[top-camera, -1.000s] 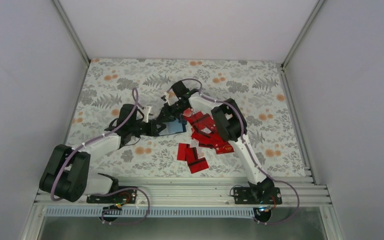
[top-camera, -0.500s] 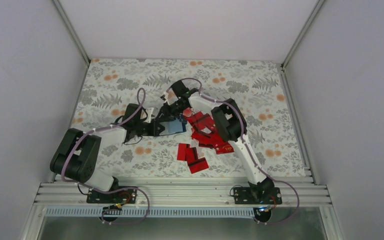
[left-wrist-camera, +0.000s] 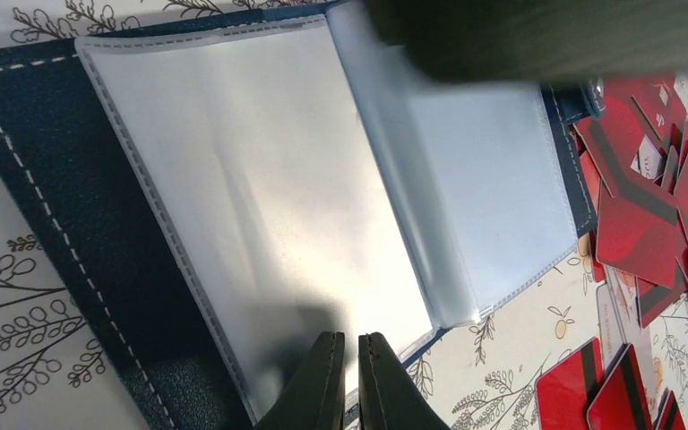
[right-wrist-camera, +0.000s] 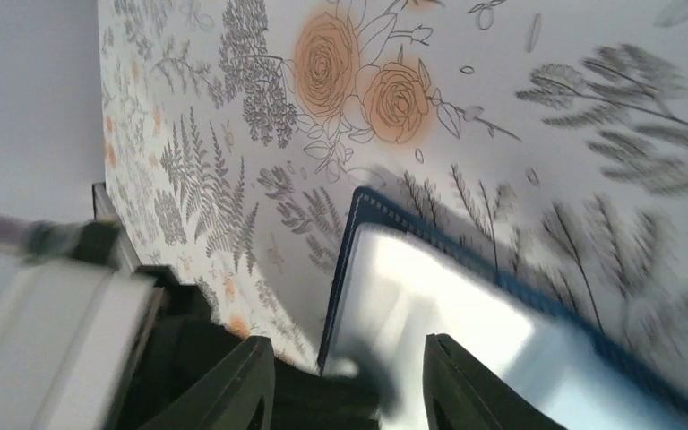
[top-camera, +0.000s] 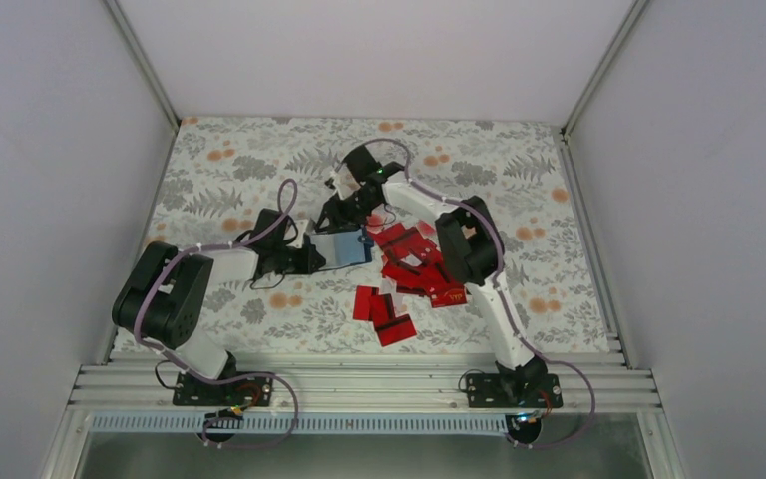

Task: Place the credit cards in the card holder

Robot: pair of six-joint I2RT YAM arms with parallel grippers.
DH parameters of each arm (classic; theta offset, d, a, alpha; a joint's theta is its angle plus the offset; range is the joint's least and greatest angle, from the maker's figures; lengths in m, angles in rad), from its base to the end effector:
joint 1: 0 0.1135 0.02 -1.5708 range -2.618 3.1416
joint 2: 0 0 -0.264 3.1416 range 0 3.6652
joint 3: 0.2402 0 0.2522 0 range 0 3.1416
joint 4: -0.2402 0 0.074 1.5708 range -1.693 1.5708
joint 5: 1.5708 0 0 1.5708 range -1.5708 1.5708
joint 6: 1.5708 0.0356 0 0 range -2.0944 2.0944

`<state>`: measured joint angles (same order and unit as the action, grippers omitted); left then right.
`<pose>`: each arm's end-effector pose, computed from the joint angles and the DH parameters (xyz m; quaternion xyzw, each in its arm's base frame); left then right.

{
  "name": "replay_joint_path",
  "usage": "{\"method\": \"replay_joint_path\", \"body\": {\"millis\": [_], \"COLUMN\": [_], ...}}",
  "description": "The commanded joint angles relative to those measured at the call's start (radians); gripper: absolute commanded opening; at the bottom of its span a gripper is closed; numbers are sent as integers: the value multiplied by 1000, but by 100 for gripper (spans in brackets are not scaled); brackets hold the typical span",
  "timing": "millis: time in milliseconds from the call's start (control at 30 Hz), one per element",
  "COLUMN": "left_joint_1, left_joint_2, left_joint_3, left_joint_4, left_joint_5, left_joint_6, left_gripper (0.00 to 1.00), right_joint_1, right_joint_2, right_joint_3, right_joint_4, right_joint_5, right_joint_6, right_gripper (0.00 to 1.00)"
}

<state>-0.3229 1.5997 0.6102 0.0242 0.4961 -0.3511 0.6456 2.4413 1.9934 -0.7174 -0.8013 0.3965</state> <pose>0.2528 -0.1025 0.1190 0.0602 0.9262 -0.3167 0.1953 0.3901 0.3258 0.1409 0.1900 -0.8852 -0.4236 0.0294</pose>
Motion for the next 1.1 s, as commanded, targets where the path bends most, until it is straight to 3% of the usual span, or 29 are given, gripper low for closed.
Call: {"method": "replay_joint_path", "body": {"millis": [0,133,300,600,767,1067], "left_joint_1": [0,0,0,0,0,-1], "left_joint_2": [8,8,4,-33,-50,-62], "left_joint_3": [17,33,42,84,131,200], "left_joint_4": [-20,-37,-49,-98,-139,-196], "left_joint_5": [-23,-23,-19,-19,-21,-16], "left_joint_6": [24,38,45,68,82,93], "left_gripper": [7,7,7,8,12,12], "right_joint_1": [-12,-13,-9,28,28,15], "right_joint_2": [-223,-391,-581,-815,-888,-884], "right_joint_3": [-80,-289,-556,-865,-981,-1018], "right_joint_4": [-90,-95,-63,11,80,132], "right_joint_5": [186,340,416,487,476,479], "right_joint_6": [-88,-110,-69,73,122,156], "right_gripper": [48,59,68,81,83,84]}}
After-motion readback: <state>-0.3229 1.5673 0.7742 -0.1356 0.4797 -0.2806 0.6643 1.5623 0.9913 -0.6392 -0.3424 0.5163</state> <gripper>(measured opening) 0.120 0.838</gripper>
